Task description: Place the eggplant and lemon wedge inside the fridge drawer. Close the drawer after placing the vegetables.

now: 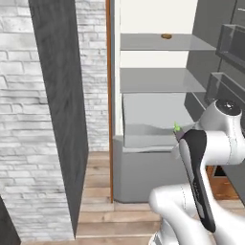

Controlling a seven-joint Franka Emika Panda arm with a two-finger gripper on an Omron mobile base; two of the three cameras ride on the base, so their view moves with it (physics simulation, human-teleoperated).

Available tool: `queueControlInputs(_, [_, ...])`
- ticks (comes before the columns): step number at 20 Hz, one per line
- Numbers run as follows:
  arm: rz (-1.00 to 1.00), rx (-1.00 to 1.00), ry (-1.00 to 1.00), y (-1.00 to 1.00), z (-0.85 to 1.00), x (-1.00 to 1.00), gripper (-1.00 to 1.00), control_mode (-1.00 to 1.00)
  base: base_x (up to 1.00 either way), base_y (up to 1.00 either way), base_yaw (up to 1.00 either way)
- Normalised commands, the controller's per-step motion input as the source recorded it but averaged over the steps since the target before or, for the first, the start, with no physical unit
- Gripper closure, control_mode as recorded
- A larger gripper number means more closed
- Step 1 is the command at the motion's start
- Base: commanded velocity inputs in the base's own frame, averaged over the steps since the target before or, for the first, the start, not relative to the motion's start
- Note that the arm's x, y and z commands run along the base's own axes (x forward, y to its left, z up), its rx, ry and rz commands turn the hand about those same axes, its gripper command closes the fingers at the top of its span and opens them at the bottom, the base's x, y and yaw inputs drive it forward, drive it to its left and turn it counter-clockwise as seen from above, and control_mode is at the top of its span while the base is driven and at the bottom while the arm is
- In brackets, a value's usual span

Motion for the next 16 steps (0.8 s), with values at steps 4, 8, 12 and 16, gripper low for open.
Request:
queueControlInputs(4, [0.00, 0.00, 0.00, 0.00, 0.00, 0.00, 1.00, 1.00, 0.57, 0.07, -0.03])
queueControlInputs(8, [0.00, 0.00, 0.00, 0.00, 0.00, 0.00, 1.00, 1.00, 0.40, 0.10, -0.18])
queueControlInputs(12, [0.00, 0.00, 0.00, 0.00, 0.00, 0.00, 1.00, 1.00, 0.18, 0.00, -0.18])
queueControlInputs(16, [0.00, 0.00, 0.00, 0.00, 0.00, 0.00, 1.00, 1.00, 0.35, 0.04, -0.19])
